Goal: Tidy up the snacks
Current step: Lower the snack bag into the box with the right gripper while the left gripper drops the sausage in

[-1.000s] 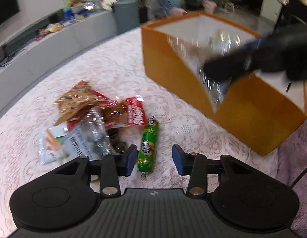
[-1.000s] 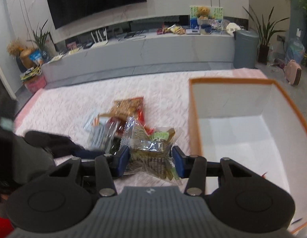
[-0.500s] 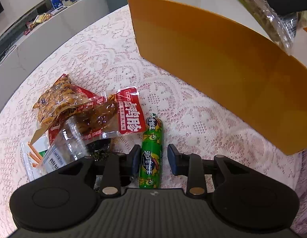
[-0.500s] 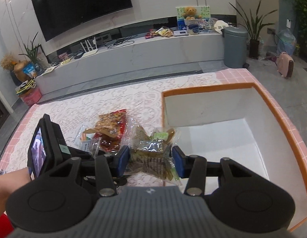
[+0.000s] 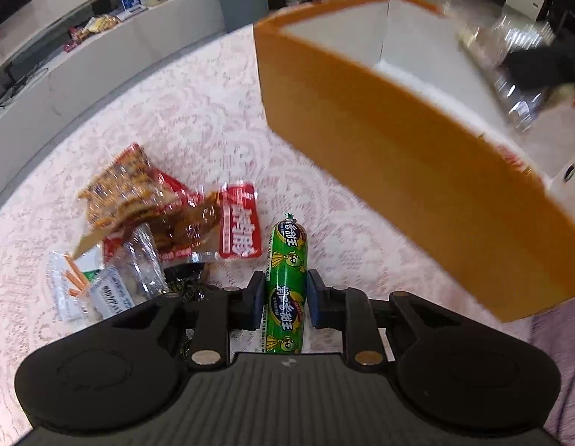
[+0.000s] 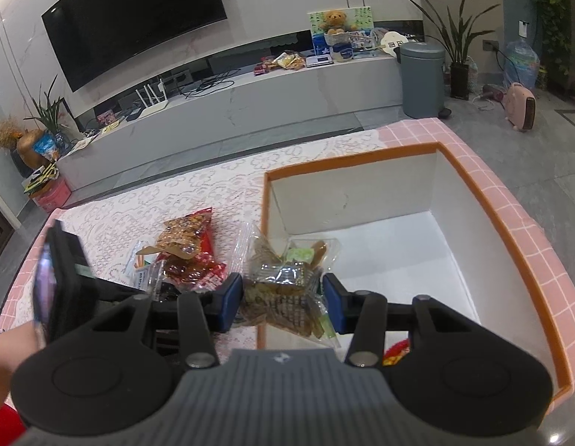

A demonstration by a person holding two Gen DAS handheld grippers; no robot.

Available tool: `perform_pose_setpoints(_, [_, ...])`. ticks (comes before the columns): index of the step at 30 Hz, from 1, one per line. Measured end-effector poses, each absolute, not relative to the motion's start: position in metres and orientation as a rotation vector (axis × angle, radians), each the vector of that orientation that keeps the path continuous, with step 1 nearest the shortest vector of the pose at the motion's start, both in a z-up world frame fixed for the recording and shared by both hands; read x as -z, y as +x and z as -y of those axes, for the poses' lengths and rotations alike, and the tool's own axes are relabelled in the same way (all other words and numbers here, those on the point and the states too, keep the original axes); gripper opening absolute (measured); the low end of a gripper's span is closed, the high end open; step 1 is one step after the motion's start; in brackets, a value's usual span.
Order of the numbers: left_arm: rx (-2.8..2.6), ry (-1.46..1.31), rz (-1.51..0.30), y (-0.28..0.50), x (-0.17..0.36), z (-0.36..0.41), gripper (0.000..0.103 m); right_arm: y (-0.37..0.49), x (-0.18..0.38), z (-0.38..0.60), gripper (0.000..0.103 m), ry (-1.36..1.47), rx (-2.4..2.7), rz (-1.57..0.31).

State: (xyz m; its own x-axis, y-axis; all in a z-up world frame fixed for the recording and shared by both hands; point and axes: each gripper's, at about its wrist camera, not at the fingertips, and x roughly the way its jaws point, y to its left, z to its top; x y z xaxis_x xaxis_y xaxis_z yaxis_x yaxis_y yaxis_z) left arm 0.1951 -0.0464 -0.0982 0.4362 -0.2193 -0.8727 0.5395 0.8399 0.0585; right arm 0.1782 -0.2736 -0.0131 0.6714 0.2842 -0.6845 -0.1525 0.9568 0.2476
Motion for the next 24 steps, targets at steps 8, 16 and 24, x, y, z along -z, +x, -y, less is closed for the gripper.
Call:
perform_pose_setpoints(8, [0.520,0.269,-0.881,0.180,0.021,0.060,0.025,0.184,0.019,0.297,0.046,0.130,-0.219,-0.813])
perform_pose_setpoints(16, [0.626,0.267,-0.805,0.186,-0.017,0.113,0.025,0.195,0.034,0.317,0.046,0.050,-0.194,-0.853])
perform_pose_setpoints(24, [0.672,0.350,-0.839,0.207,0.008,0.168,0.025,0.211,0.055,0.333,0.046,-0.018,-0.174,-0.910])
